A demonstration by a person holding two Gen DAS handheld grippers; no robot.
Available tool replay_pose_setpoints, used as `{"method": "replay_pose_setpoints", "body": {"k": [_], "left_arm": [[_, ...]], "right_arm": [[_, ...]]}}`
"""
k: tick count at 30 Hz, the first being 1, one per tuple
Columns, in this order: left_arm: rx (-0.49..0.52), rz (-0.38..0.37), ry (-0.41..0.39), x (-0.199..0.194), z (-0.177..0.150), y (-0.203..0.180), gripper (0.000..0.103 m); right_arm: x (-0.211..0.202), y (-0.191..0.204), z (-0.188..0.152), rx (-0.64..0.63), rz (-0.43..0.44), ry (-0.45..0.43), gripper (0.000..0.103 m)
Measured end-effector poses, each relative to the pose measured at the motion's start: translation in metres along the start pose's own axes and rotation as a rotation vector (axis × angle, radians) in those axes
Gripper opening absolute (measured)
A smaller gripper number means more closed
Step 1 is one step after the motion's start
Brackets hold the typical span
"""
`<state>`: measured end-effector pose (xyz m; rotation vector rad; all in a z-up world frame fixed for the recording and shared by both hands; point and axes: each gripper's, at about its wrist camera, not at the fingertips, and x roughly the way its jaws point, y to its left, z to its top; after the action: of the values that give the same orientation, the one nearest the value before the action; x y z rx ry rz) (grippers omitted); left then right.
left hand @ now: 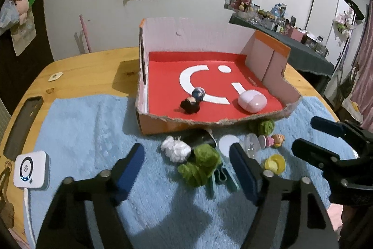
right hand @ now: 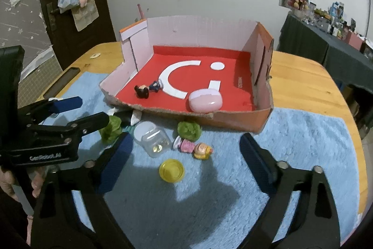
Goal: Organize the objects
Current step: 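Grasp the green yarn plush with the left tool while the right tool grasps the yellow cap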
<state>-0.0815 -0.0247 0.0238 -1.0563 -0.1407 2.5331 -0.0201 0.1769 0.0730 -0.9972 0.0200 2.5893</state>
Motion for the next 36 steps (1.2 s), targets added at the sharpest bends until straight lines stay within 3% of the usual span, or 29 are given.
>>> {"method": "replay_pose_setpoints", "body": {"k": [8,14,24,29,36], "left_arm": [[0.012,-0.027,0.027,0.004,-0.007,-0.005,0.055],[0.013,-0.047,0.049,0.010,-0.010,-0.006,0.047],[-0.002,-0.064,0.058,0.014,-0.008,-0.005,0.039],[0.011,-0.062,0.055,0.016,-0.007,-0.009,0.039],[-0.022,-0.090,0.111,0.032,-0.011,-0.004,0.040]], "right_arm": [[0.012,0.002,-0.015,0.015,0.031,0.052,0.056],[0.018,0.004,-0.025,0.021,0.048,0.078,0.046],[0.026,0.007,-0.033,0.022,0.073,0.109,0.040],[0.029,0.007,-0.033,0.029,0.081,0.112,0.040],[0.036,0.007,-0.035,0.036,0.090,0.126,0.040]]}}
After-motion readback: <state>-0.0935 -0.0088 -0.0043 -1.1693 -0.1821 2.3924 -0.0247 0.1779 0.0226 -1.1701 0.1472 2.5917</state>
